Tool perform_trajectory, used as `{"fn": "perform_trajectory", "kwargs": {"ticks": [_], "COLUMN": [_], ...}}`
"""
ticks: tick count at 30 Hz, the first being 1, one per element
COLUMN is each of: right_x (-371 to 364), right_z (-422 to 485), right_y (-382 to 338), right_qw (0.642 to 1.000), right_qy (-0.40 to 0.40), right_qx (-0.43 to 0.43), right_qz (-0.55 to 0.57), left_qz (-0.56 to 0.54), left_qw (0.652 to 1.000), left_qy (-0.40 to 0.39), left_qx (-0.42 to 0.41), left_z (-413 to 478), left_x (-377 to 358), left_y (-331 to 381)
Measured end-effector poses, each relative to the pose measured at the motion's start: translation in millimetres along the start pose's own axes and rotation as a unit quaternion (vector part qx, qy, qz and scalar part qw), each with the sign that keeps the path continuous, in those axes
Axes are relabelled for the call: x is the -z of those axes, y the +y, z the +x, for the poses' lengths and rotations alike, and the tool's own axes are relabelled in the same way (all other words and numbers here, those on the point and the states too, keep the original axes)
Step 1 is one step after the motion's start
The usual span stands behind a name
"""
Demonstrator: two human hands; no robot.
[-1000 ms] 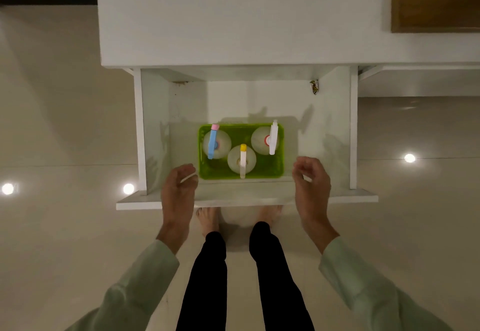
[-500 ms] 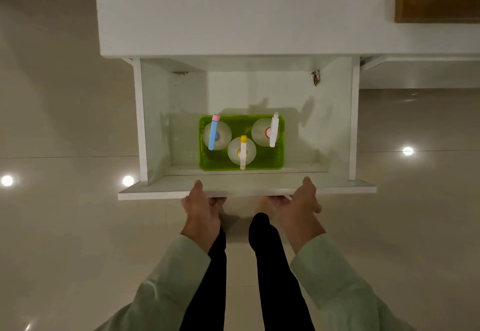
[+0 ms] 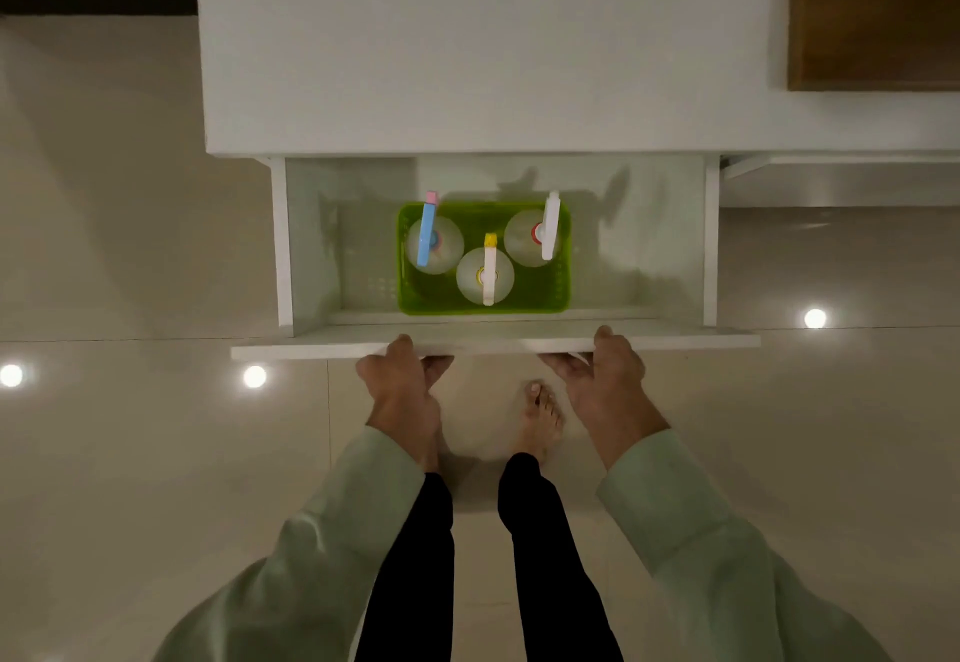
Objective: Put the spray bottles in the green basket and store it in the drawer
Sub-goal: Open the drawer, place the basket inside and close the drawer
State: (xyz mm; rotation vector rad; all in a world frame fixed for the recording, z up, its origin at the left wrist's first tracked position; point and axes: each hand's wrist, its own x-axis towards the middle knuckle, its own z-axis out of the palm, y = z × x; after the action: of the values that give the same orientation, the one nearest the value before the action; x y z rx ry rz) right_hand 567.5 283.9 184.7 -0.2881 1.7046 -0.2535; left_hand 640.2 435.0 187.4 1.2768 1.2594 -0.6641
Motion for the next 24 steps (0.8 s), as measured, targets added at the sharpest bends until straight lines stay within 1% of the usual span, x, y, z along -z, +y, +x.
{"fn": "perform_trajectory", "kwargs": {"ticks": [2,6,12,16,19,24], "right_x": [-13,-36,-66,-83,-100,-125], "right_z": [3,9,18,19,18,19], "right_y": [-9,-25,-45,-56,-65,-80], "right_qw": [1.0,0.996,0.982,0.968,0.965,0.959], "right_qy": [-0.016,-0.086,-0.168,-0.227,-0.242,-0.259], "right_qx": [0.007,0.011,0.003,0.0,0.01,0.018], "right_qz": [0.006,0.037,0.09,0.102,0.105,0.116], "left_qz": [-0.017,-0.047,-0.082,-0.113,-0.139,-0.17], "left_qw": [1.0,0.998,0.99,0.979,0.969,0.96], "left_qy": [0.004,-0.017,-0.093,-0.153,-0.19,-0.213], "left_qx": [-0.012,-0.04,-0.068,-0.069,-0.068,-0.07], "left_z": [2,8,21,25,28,33], "left_x": [-12,-35,-56,-68,-79,-98], "left_y": [11,33,63,82,95,115]}}
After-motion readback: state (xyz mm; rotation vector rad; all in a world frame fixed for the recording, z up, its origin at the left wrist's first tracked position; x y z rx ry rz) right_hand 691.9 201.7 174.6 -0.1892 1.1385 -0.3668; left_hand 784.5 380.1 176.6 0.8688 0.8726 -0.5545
